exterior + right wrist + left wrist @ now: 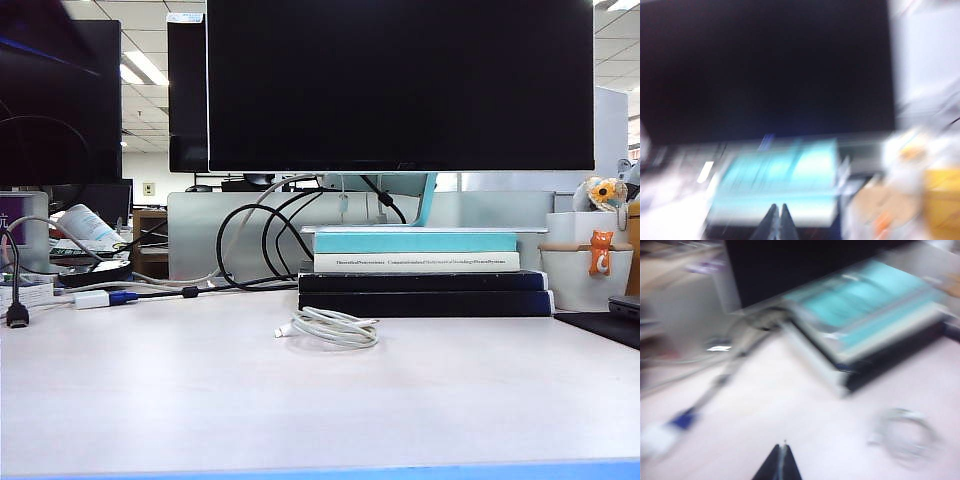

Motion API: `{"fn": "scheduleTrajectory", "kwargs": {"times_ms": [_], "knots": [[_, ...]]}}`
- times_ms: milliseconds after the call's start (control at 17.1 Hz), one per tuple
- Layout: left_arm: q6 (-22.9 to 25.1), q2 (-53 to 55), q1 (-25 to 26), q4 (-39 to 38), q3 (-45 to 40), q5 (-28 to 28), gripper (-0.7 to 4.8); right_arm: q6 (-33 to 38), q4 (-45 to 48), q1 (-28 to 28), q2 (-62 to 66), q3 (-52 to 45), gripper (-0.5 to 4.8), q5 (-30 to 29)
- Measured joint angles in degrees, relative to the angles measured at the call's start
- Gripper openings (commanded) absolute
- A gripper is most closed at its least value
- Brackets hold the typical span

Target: Unfold the white charging cable into a straight cable.

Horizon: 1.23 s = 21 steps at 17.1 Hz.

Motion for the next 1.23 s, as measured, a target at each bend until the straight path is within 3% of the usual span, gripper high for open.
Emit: {"fn": "scheduleTrajectory", "kwargs": {"times_ms": [117, 175, 292, 526, 818, 1052, 1110, 1168, 1227], "knots": [[0.66, 5.05, -0.04, -0.98, 3.37, 5.25, 0.01, -0.59, -4.68, -0.07, 11.54, 6.23, -0.01, -6.71], [0.66, 5.84, -0.07, -1.44, 3.72, 5.95, 0.29, -1.14, -6.21, -0.09, 15.30, 8.02, -0.01, -9.05], [0.48, 9.51, -1.68, -3.85, 4.00, 6.47, 0.30, -3.06, -12.26, -0.07, 29.53, 13.94, -0.01, -17.53], [-3.06, 14.05, -5.62, -7.10, 4.04, 1.70, 0.68, -5.49, -15.08, 0.22, 45.77, 20.26, -0.01, -29.11], [-5.33, 14.80, -11.30, -10.21, 5.01, -4.81, 0.68, -10.67, -15.89, 3.48, 55.01, 24.17, -0.01, -31.19], [-10.43, 14.91, -15.02, -11.93, 5.84, -7.30, 0.83, -17.88, -21.59, 6.38, 56.22, 24.72, -0.01, -31.04], [-12.44, 15.32, -15.17, -12.13, 6.03, -7.50, 1.03, -19.98, -22.73, 7.28, 56.46, 24.74, 0.00, -30.77], [-13.70, 15.50, -15.12, -12.39, 6.08, -8.00, 1.77, -20.74, -23.39, 7.76, 56.74, 24.74, 0.01, -30.62], [-14.43, 15.65, -15.10, -12.85, 6.08, -8.44, 3.28, -21.79, -24.06, 8.44, 57.07, 24.74, 0.25, -30.58]]}}
